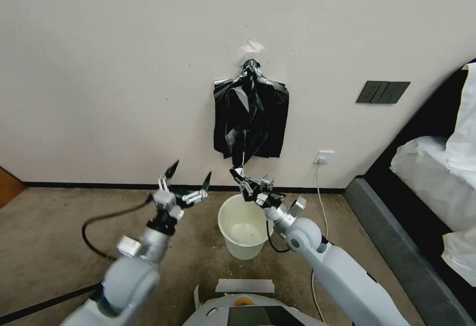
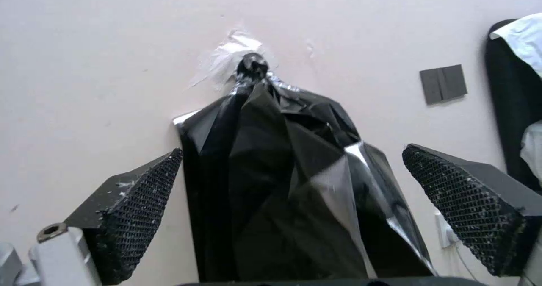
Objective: Place a trash bag onto the trash bin.
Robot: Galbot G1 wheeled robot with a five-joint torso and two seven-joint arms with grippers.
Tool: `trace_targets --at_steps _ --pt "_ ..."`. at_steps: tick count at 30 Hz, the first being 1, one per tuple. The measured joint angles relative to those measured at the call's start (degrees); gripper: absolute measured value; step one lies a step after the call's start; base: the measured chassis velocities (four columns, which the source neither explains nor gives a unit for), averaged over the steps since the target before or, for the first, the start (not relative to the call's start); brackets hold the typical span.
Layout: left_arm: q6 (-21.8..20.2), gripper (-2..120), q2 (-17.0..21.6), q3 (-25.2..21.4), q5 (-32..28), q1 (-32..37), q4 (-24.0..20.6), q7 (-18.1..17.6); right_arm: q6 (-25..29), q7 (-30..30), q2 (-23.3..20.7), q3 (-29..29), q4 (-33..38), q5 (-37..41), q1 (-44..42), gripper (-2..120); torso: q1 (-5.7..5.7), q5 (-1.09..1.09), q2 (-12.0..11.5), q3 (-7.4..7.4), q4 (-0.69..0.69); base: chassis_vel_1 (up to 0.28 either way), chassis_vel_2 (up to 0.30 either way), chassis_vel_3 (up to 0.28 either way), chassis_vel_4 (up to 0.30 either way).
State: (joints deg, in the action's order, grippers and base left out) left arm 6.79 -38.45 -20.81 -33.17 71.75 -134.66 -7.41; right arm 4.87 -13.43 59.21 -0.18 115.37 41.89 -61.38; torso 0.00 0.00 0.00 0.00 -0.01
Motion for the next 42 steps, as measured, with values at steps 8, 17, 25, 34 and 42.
trace_targets --at_steps 8,17,25,34,42 --pt "-3.92 100 2.81 16.49 -2.76 -21.6 5.81 -2.68 0.01 -0.26 -1.03 1.34 0.43 -1.6 -1.27 0 0.0 0.0 0.0 0.0 -0.02 0.0 0.0 0.0 0.0" --pt "-8.5 100 5.03 31.5 -3.57 -37.11 8.61 -3.23 0.08 -0.49 -1.44 1.8 0.62 -1.69 -0.94 0 0.0 0.0 0.0 0.0 0.02 0.0 0.0 0.0 0.0" --pt "-15.92 100 2.72 39.48 -3.45 -46.3 10.17 -7.59 0.18 -0.76 -1.51 1.6 0.58 -1.84 -0.72 0 0.0 0.01 0.0 0.0 -0.01 0.0 0.0 0.0 0.0" --pt "-21.48 100 4.16 41.54 -3.73 -50.25 11.19 -9.99 0.29 -0.82 -1.47 1.35 0.79 -1.98 -0.43 0 0.0 0.0 0.0 0.0 0.0 0.0 0.0 0.0 0.0" --pt "-25.47 100 4.81 41.89 -5.93 -53.99 11.72 -12.85 0.37 -0.59 -1.62 1.36 1.26 -1.91 -0.36 0 0.0 0.0 0.0 0.0 0.0 0.0 0.0 0.0 0.0"
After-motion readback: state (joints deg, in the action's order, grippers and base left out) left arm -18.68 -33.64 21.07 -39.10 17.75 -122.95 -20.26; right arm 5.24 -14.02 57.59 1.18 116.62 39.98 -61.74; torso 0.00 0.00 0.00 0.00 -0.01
